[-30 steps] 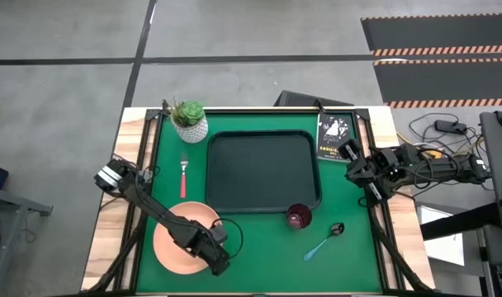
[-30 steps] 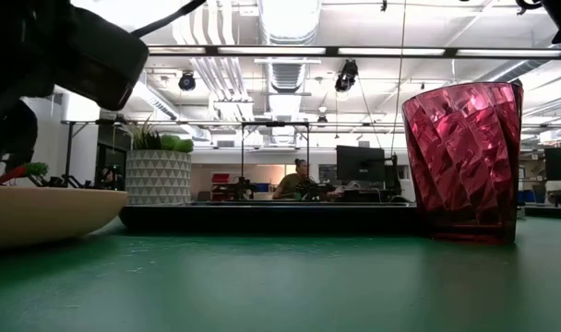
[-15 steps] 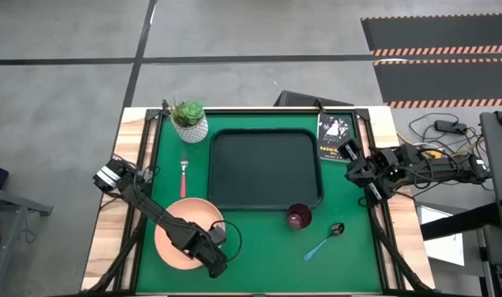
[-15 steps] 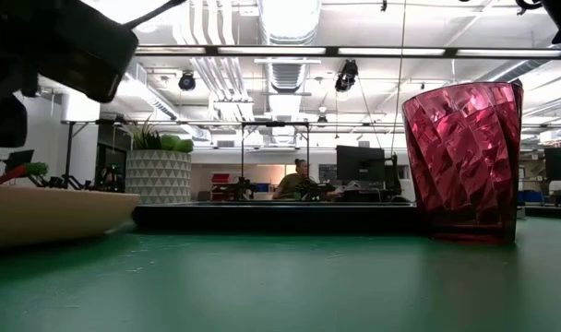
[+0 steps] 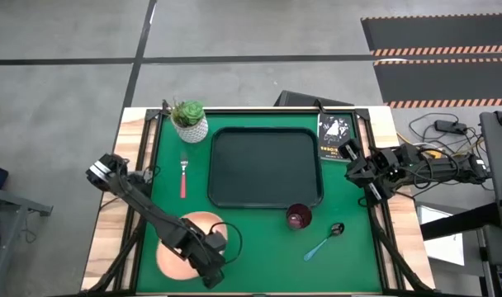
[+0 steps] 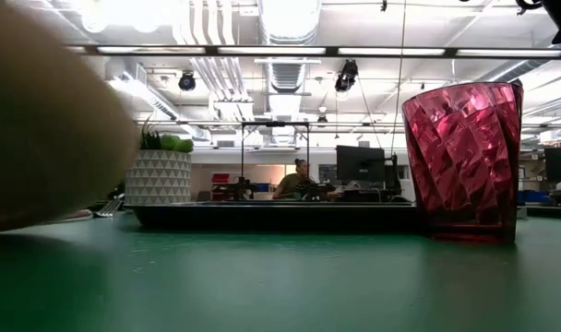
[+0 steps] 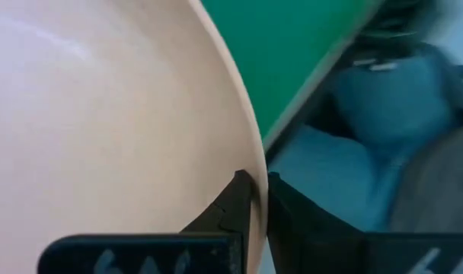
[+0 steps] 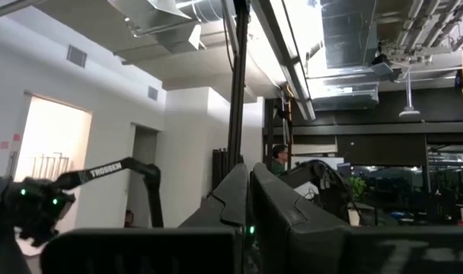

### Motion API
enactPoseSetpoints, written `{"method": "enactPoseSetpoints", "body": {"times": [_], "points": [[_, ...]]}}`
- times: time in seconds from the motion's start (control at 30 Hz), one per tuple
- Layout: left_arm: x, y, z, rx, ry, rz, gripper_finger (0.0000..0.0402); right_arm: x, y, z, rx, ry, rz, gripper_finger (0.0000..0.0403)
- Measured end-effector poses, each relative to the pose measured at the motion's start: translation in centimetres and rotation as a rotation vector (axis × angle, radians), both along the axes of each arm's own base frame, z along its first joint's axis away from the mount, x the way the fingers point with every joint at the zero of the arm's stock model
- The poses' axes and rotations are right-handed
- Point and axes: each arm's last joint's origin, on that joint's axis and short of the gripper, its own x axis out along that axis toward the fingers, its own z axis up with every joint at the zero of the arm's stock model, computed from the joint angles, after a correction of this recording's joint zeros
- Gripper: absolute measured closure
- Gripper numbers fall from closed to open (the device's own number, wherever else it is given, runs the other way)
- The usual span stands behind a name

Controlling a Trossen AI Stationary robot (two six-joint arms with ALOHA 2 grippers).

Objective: Pick and place plate/cup/fork/spoon on tray
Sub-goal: Put the orange plate on the dark green serving tray

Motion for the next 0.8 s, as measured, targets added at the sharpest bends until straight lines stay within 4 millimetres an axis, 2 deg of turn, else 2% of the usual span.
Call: {"method": "enactPoseSetpoints", "body": {"times": [0.1,0.37,0.57,0.67,0.8], "points": [[0.3,0.2,2.3,0.011,-0.081,-0.033,0.0392,0.0,0.0,0.0,0.000,0.000,0.000,0.0394],[-0.5,1.7,7.2,0.132,-0.078,-0.091,0.0400,0.0,0.0,0.0,0.000,0.001,0.000,0.0394],[-0.7,2.5,11.0,0.287,-0.297,-0.145,0.0401,0.0,0.0,0.0,-0.009,-0.005,-0.006,0.0394],[-0.2,3.5,11.9,0.423,-0.392,-0.159,0.0401,0.0,0.0,0.0,-0.009,-0.005,-0.006,0.0394],[1.2,5.6,11.4,0.581,-0.415,-0.219,0.0401,0.0,0.0,0.0,-0.011,-0.005,-0.007,0.0394]]}}
